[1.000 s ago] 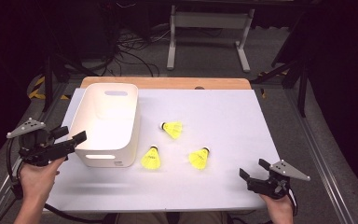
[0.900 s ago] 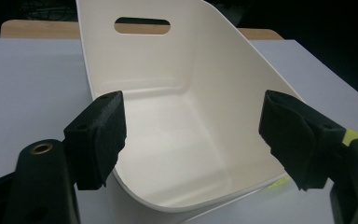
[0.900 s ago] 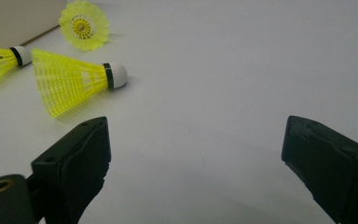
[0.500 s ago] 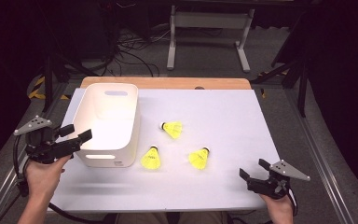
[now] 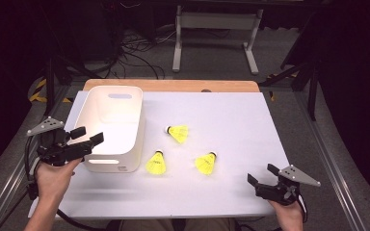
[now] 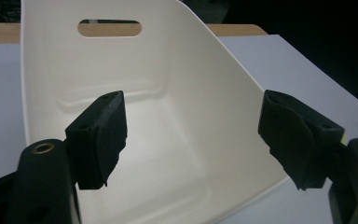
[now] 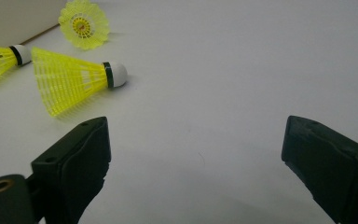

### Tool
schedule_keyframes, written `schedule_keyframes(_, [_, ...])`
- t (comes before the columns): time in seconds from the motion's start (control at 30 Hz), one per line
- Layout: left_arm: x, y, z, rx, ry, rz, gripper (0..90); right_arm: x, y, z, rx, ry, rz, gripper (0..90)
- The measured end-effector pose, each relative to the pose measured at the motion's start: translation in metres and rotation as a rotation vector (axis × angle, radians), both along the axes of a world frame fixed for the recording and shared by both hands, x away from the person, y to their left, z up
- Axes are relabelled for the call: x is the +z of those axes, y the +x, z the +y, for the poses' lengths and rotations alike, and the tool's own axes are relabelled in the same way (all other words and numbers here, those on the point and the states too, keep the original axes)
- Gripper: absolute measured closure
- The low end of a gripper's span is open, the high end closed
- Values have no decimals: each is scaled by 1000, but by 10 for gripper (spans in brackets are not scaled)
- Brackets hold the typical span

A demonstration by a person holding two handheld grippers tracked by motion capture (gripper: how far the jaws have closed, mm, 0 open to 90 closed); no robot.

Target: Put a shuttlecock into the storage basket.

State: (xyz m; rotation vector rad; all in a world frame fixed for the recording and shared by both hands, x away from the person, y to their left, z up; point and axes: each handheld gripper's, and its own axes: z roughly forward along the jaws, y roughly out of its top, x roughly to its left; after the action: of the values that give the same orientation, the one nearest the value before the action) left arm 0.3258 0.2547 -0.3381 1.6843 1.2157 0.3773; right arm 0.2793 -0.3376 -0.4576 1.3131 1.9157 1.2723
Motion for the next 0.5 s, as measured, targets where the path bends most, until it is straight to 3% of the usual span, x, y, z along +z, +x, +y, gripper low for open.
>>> schedule_keyframes(0.5, [-1, 7, -21, -48, 6, 5, 250, 0, 0, 0, 0, 0, 0, 85])
